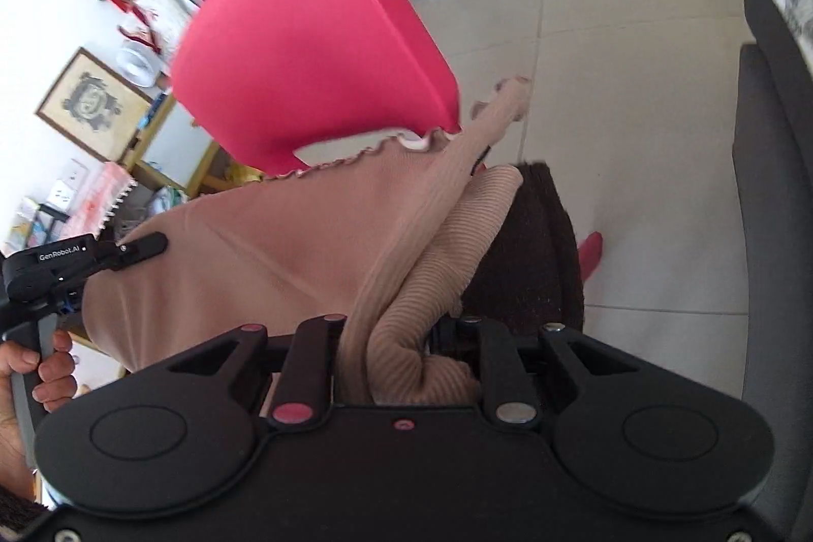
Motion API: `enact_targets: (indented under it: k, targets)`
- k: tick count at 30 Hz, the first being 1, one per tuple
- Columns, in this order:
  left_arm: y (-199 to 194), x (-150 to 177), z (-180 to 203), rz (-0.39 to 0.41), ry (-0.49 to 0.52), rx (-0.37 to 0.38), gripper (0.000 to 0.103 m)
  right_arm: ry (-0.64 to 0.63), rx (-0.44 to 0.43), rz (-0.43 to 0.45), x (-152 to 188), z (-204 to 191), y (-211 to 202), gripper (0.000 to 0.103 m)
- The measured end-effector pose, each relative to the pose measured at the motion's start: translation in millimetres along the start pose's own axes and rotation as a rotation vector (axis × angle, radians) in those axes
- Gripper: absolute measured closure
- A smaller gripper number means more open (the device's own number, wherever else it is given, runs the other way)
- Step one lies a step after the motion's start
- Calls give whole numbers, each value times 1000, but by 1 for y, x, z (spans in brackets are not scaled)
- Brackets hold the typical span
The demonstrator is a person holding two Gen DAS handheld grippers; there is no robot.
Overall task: Fold clothes
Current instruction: 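Carry the folded top with both grippers and drape it over the pink chair back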
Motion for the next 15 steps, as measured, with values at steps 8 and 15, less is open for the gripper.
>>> enact_targets:
  k: [8,15]
  targets:
    - [-18,11,-10,132,45,-192,53,-2,125,16,-5,24,-22,55]
    - [-61,13,-2,224,39,-171,55,-105,56,60,-3,-1,-65,54]
Point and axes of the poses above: each gripper's, at about its wrist camera, not at the fingertips, and y roughly the way its jaws point, z to its right, x to its underside, the point moved 7 cm from there along y, roughly the way its jaws point, and after that the axes turned 1 degree about -z, right-handed, at the moved point
